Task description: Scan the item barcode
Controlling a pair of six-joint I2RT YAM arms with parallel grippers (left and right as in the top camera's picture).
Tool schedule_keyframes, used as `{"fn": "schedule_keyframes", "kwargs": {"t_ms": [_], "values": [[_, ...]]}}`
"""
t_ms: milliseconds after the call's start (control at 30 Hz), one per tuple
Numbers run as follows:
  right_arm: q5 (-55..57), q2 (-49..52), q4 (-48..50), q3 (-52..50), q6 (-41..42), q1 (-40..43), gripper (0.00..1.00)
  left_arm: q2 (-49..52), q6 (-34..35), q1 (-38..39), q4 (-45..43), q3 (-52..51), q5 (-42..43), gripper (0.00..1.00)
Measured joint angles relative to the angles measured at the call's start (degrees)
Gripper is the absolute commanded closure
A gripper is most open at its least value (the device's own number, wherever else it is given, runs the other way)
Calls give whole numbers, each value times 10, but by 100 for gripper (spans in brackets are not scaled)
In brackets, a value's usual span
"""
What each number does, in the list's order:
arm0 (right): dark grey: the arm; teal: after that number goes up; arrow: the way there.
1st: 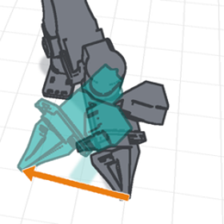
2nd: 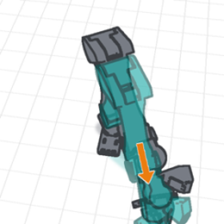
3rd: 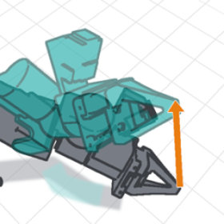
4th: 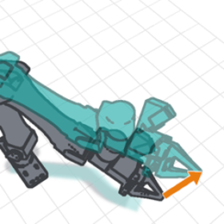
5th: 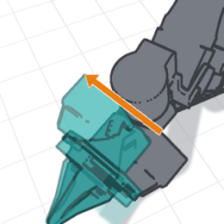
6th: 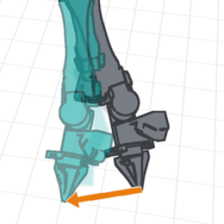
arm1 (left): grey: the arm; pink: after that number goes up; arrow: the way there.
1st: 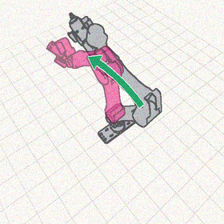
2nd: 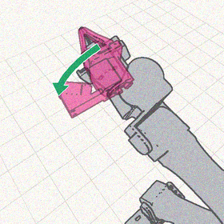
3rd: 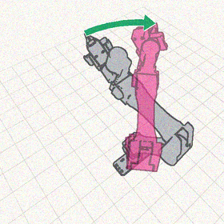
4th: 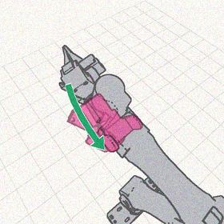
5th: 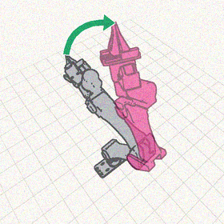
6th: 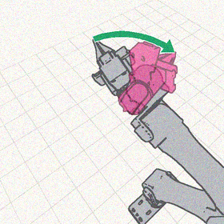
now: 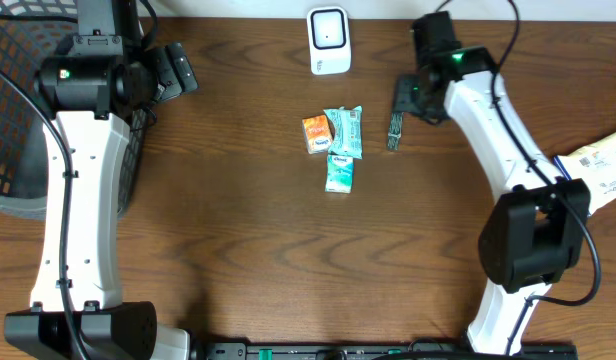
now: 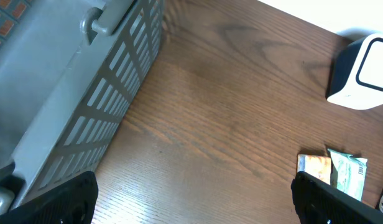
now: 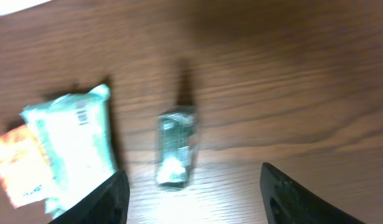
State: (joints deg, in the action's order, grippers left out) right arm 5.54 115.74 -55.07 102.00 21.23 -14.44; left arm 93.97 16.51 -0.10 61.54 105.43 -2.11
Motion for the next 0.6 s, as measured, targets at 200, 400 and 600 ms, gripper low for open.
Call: {"fn": "schedule_keyframes", "kwargs": {"t_ms": [200, 400, 600], "values": [[47, 9, 4, 0, 0, -49, 51, 0, 0, 0, 0, 0, 0, 2], [84, 52, 8, 0, 2, -75, 53, 0, 0, 0, 0, 0, 0, 2], [144, 85, -13, 0, 7, -70, 51, 0, 0, 0, 0, 0, 0, 2]]}}
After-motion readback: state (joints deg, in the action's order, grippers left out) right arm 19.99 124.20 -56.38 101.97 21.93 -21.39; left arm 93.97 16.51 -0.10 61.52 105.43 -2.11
